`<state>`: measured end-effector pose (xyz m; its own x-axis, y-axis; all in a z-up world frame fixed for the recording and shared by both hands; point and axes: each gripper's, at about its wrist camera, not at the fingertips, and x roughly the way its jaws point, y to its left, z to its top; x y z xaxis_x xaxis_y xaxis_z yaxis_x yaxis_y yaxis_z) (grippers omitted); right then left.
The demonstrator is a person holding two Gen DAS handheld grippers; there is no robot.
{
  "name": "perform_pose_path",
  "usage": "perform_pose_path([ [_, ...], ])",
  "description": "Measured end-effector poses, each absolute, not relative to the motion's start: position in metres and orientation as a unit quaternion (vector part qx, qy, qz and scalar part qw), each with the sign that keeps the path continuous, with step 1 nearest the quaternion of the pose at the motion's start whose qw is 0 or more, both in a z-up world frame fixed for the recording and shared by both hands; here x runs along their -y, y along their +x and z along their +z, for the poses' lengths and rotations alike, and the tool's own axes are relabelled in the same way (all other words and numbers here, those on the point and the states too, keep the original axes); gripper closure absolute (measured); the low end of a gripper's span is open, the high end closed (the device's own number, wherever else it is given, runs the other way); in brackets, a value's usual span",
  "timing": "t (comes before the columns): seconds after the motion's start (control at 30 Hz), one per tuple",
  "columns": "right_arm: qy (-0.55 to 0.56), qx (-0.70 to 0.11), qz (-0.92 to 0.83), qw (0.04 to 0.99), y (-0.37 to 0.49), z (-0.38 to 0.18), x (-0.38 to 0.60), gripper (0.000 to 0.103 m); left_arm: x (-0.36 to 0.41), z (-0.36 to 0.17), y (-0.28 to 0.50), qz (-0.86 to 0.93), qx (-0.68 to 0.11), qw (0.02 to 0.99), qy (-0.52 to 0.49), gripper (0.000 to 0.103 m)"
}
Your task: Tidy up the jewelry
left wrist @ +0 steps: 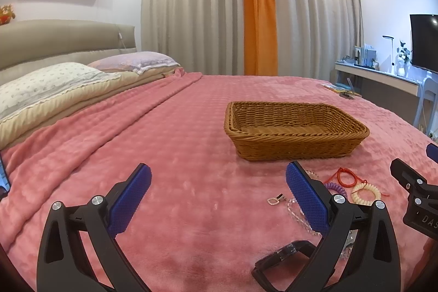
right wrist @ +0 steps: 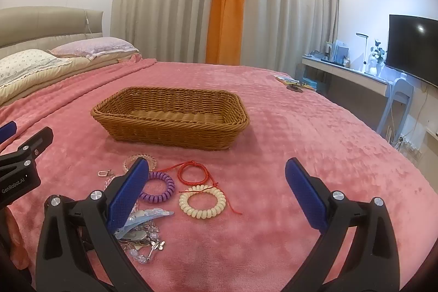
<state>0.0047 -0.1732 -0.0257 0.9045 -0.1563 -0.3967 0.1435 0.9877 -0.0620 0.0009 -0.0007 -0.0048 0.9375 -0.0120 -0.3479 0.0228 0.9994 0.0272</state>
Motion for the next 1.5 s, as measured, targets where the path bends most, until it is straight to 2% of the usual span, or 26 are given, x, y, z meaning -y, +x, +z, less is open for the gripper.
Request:
perform_pose_path([
  [1.5,-0.035,-0.195,-0.092,0.976,0.002,-0.025,0.164,0.008,0.004,-0.004,0.003,-0.010,-0.181,0.983,0.018,0.007],
])
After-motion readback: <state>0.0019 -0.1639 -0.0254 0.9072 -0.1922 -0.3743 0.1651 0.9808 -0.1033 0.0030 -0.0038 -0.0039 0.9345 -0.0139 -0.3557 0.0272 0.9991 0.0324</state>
